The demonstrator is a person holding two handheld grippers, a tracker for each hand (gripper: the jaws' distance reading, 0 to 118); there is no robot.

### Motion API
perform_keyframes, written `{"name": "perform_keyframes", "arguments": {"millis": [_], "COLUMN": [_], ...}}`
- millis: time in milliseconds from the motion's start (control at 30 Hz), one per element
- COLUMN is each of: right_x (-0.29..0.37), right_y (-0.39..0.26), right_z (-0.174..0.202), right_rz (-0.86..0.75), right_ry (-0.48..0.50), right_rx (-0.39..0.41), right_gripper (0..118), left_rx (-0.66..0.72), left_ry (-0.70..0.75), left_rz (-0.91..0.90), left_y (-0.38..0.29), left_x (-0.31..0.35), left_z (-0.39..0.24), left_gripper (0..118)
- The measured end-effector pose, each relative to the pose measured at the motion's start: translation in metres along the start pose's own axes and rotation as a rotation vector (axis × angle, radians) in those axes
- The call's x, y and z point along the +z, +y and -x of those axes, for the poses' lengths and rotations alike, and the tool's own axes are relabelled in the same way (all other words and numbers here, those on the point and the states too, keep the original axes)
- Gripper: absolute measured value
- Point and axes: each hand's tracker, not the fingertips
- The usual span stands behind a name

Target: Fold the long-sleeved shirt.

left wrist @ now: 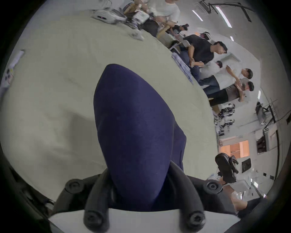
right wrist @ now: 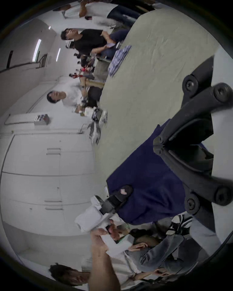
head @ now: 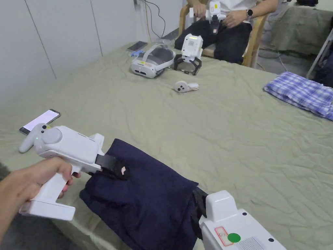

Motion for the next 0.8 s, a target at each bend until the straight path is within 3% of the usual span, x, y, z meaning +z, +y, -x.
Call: {"name": "perform_keyframes", "arguments": {"millis": [200,233,267,300,400,433,600,733,800], "right_x": [-0.04,-0.042,-0.042,-0.041,-0.023,-0.011,0.054,0.114,0.15], "right_y": [0.014,0.013,0.013,0.011,0.007,0.009,0.002,-0.009,-0.012], "right_z": [0.015,0.013,0.011,0.007,-0.005,-0.012,-0.052,-0.098,-0.122], "right_rz": [0.018,0.025,0.031,0.029,0.003,-0.007,-0.096,-0.161,-0.191], "right_ry": [0.018,0.01,0.006,0.008,-0.011,-0.023,-0.114,-0.273,-0.347], "right_rx": [0.016,0.012,0.005,-0.012,-0.035,-0.049,-0.157,-0.22,-0.24], "right_gripper": [0,0,0,0,0,0,0,0,0], "left_rx": [0.052,0.083,0.107,0.11,0.001,-0.032,-0.154,-0.291,-0.394], "left_ry": [0.095,0.097,0.101,0.13,0.25,0.263,0.399,0.52,0.512], "left_rz": [0.013,0.004,0.0,-0.025,-0.123,-0.178,-0.521,-0.702,-0.782], "left_y": [0.022,0.018,0.014,0.011,0.006,0.005,-0.036,-0.079,-0.102], "left_x": [0.002,-0.002,-0.005,-0.004,0.006,0.015,0.04,0.016,-0.001], "left_z": [0.056,0.064,0.066,0.064,0.056,0.045,-0.07,-0.171,-0.223], "left_gripper": [28,33,50,80,97,108,110,109,108]}}
